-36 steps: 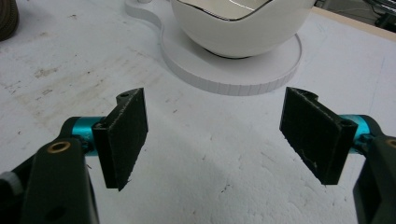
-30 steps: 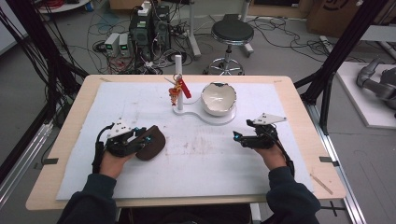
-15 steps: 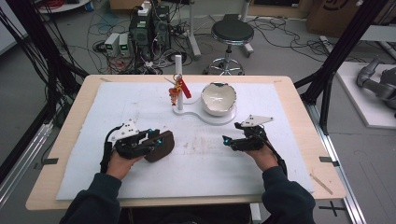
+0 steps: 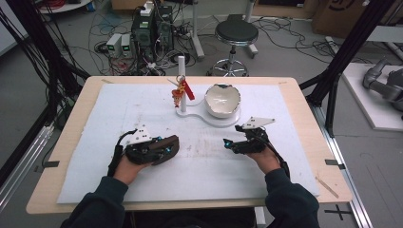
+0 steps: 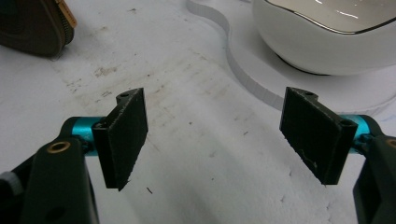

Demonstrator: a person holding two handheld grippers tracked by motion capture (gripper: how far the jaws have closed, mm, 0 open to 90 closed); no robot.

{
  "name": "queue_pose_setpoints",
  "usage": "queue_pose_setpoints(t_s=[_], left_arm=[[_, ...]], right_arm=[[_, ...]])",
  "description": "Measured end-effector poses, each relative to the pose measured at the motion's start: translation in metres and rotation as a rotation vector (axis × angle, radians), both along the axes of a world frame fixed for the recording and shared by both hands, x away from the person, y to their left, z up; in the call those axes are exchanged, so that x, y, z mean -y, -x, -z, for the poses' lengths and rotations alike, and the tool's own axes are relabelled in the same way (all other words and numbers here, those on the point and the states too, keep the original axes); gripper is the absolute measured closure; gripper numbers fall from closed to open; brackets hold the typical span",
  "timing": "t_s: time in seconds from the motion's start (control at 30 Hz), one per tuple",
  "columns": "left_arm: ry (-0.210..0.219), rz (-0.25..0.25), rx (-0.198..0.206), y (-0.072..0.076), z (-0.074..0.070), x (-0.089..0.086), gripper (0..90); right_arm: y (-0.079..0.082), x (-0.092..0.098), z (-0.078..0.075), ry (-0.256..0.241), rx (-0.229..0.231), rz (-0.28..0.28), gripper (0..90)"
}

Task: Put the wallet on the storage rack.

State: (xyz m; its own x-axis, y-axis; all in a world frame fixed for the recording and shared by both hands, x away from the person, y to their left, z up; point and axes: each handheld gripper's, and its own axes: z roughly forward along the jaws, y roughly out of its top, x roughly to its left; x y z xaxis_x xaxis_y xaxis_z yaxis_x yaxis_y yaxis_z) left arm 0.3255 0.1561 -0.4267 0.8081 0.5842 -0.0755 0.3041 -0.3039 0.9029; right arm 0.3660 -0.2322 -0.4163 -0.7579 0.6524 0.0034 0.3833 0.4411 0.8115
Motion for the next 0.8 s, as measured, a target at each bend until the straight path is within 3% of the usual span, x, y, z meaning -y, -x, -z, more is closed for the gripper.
queue_pose_setpoints(t_s=[0.33, 0.6, 0.8], left_arm=[[0.141, -0.006, 0.021, -0.017, -0.021, 0.002, 63.9], [0.161, 0.081, 0.086, -0.045, -0.057, 0.043, 63.9], [0.146, 0.133, 0.103, -0.072, -0.078, 0.081, 63.7]], right_arm=[[-0.001, 0.008, -0.002, -0.014, 0.007, 0.027, 23.7], [-0.003, 0.024, -0.006, -0.040, 0.017, 0.075, 23.7], [-0.003, 0.038, -0.009, -0.054, 0.026, 0.106, 23.8]])
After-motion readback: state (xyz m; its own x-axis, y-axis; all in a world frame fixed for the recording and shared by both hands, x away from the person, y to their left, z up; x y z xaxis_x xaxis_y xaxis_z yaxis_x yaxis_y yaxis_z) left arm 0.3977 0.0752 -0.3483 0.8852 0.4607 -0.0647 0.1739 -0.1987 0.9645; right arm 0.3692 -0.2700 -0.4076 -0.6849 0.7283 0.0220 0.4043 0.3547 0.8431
